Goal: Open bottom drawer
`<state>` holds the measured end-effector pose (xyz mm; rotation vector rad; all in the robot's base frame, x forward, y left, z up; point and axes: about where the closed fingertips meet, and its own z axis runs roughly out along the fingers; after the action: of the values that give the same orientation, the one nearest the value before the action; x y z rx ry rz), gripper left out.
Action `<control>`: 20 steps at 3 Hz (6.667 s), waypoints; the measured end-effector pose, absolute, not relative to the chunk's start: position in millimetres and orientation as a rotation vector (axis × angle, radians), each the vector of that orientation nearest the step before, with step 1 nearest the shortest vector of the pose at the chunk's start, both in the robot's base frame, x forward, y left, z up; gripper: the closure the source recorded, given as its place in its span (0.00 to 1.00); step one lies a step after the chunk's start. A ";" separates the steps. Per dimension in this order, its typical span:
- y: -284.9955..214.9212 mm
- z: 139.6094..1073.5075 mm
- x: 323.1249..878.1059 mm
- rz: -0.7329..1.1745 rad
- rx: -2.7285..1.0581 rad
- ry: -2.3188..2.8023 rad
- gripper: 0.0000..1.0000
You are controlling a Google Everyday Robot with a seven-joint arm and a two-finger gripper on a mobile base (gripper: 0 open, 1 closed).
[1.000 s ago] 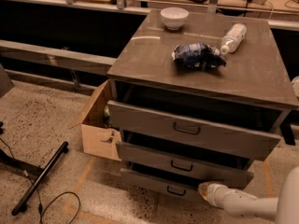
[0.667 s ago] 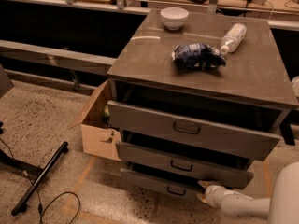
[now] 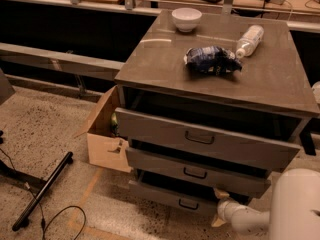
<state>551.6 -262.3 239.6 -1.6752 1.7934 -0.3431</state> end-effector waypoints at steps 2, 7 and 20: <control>-270.7 214.3 556.3 -0.365 -1.693 1.827 0.00; -292.9 177.5 536.6 -0.299 -1.766 2.012 0.64; -288.3 194.8 546.9 -0.275 -1.686 2.041 1.00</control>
Offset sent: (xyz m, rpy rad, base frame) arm 0.0059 -0.0155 -0.0394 -0.0495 0.0396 -0.0265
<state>546.9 -288.3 194.8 -1.6859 2.0411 -0.2754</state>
